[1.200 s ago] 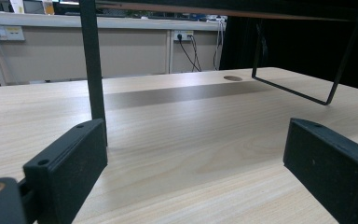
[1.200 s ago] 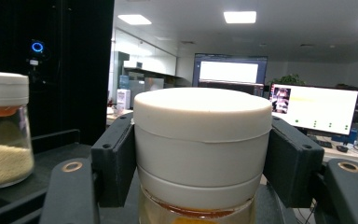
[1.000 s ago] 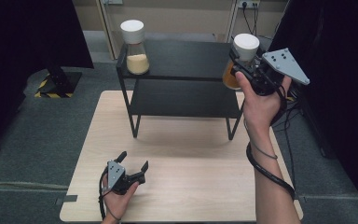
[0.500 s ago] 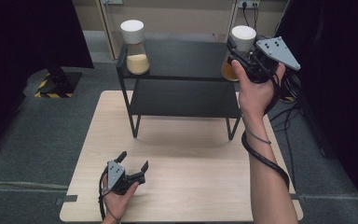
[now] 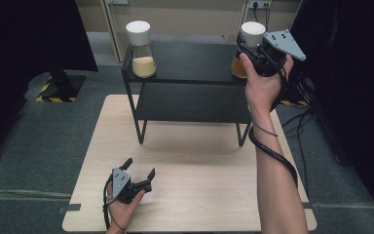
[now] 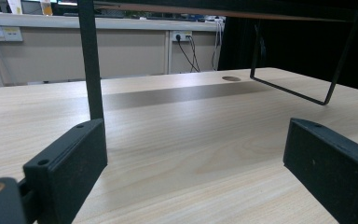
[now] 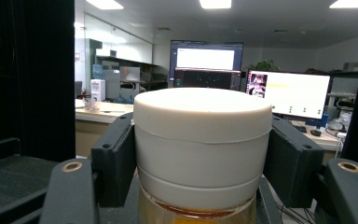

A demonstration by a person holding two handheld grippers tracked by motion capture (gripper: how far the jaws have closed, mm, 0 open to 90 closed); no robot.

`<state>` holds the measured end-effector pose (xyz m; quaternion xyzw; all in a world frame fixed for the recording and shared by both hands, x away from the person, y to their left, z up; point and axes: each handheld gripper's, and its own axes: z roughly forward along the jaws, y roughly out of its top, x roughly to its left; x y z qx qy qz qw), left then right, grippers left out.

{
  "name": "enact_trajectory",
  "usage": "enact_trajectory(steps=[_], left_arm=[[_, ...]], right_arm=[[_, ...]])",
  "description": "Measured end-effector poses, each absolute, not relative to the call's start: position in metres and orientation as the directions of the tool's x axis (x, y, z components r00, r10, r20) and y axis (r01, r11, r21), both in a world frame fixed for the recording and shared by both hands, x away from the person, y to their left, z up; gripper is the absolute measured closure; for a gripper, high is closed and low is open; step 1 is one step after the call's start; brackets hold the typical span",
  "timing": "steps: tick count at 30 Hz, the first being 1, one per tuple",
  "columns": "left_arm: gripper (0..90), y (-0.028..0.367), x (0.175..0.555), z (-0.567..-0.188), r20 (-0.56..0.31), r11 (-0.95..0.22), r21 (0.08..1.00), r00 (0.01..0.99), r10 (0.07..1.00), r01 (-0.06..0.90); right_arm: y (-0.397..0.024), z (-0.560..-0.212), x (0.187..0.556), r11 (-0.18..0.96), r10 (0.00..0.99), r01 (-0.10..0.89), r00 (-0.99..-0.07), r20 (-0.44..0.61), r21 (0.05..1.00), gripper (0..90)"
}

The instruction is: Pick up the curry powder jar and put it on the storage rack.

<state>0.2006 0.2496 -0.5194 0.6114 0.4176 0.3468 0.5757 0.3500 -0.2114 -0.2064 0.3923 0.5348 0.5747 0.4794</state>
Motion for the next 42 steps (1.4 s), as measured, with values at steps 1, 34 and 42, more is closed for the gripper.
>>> enact_trajectory(steps=[1, 34, 42], left_arm=[[5.8, 0.25, 0.201, -0.519, -0.056, 0.011, 0.994, 0.411, 0.91, 0.111], [5.8, 0.249, 0.201, -0.519, -0.053, 0.007, 0.994, 0.412, 0.91, 0.112], [5.8, 0.249, 0.201, -0.519, -0.051, 0.005, 0.994, 0.413, 0.909, 0.111]], right_arm=[[-0.211, -0.207, 0.351, 0.03, 0.971, -0.131, -0.229, -0.06, 0.991, 33.9], [-0.216, -0.201, 0.357, 0.008, 0.97, -0.089, -0.24, -0.029, 0.996, 10.3], [-0.228, -0.206, 0.344, 0.001, 0.96, -0.082, -0.279, -0.024, 0.997, 7.6]])
